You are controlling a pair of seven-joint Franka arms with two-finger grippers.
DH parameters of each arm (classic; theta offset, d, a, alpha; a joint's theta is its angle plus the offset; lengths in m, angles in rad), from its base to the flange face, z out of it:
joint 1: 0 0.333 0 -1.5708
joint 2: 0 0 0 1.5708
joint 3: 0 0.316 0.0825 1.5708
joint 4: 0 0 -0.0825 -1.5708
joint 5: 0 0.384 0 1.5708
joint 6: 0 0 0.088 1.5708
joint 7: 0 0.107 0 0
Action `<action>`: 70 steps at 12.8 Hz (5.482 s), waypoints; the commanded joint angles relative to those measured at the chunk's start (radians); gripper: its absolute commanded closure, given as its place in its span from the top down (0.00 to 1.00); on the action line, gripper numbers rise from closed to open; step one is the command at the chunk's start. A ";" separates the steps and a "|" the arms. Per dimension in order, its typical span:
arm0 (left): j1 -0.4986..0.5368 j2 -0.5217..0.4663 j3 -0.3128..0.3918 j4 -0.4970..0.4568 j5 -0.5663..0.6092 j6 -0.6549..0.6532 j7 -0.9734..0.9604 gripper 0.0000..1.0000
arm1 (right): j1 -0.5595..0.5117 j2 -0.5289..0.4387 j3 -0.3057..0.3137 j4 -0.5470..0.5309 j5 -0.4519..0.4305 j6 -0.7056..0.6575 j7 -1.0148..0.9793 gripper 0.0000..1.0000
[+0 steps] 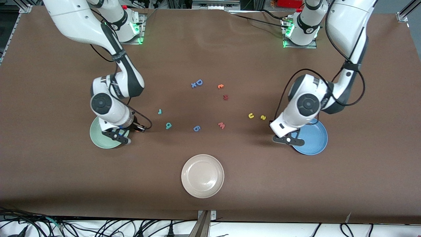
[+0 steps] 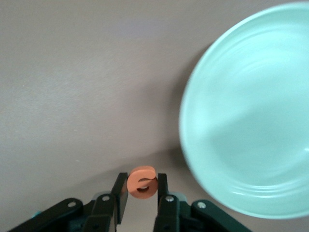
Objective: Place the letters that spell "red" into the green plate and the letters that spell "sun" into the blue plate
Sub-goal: 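Open both grippers over the plates, dropping the green u and orange 6, then grasp the teal r with the right gripper while the left gripper moves back, then drop the r on the green plate while the left gripper grasps the 2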
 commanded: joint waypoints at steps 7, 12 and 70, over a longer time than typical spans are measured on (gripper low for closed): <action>0.186 0.012 -0.008 -0.042 0.021 -0.032 0.263 0.00 | -0.180 -0.057 0.014 -0.047 -0.018 -0.077 -0.235 0.52; 0.206 0.037 -0.011 -0.036 0.018 -0.032 0.270 1.00 | -0.149 -0.060 0.017 -0.046 -0.011 -0.073 -0.174 0.98; 0.065 -0.026 -0.207 -0.292 0.230 0.247 -0.242 0.03 | -0.153 -0.079 0.151 -0.077 -0.125 -0.027 0.087 1.00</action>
